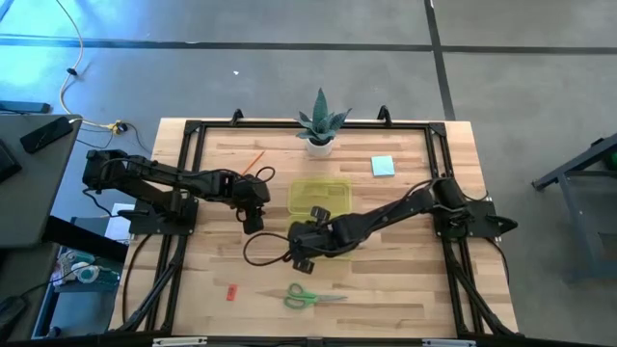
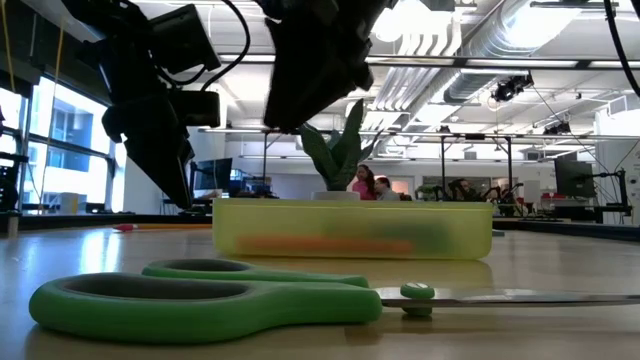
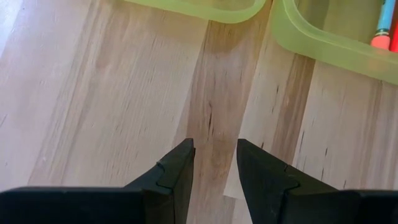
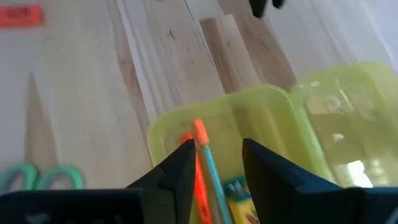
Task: Pack school essentials
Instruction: Put the orange pencil into the yellow school supply box
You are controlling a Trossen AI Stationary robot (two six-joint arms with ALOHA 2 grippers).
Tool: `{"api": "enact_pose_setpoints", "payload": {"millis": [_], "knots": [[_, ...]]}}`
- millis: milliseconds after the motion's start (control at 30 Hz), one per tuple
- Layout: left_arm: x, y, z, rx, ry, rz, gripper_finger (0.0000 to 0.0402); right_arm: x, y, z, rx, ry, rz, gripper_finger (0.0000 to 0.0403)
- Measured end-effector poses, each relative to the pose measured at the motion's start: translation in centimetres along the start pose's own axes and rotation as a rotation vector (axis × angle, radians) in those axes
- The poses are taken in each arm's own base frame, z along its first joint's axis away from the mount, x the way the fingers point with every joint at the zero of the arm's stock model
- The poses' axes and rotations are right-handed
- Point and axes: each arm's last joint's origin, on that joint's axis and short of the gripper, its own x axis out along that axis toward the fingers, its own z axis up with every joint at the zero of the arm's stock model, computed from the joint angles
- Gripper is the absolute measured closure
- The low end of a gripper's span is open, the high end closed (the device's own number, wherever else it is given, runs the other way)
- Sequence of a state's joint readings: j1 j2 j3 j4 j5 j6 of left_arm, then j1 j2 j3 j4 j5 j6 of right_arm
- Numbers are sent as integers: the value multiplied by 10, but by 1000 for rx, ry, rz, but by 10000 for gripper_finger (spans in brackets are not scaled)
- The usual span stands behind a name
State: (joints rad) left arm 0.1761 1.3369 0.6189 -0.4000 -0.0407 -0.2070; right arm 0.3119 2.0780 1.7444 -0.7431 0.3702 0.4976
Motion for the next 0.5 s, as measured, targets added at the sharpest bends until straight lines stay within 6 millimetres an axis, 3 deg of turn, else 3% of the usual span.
{"api": "enact_pose_setpoints", "payload": {"millis": [300, 500], "knots": [[0, 1, 0, 18, -1, 5, 291, -47, -7, 3, -63, -5, -141, 303], [0, 10, -1, 65, 8, 148, 291, -71, -15, 6, -85, -54, -233, 306]]}}
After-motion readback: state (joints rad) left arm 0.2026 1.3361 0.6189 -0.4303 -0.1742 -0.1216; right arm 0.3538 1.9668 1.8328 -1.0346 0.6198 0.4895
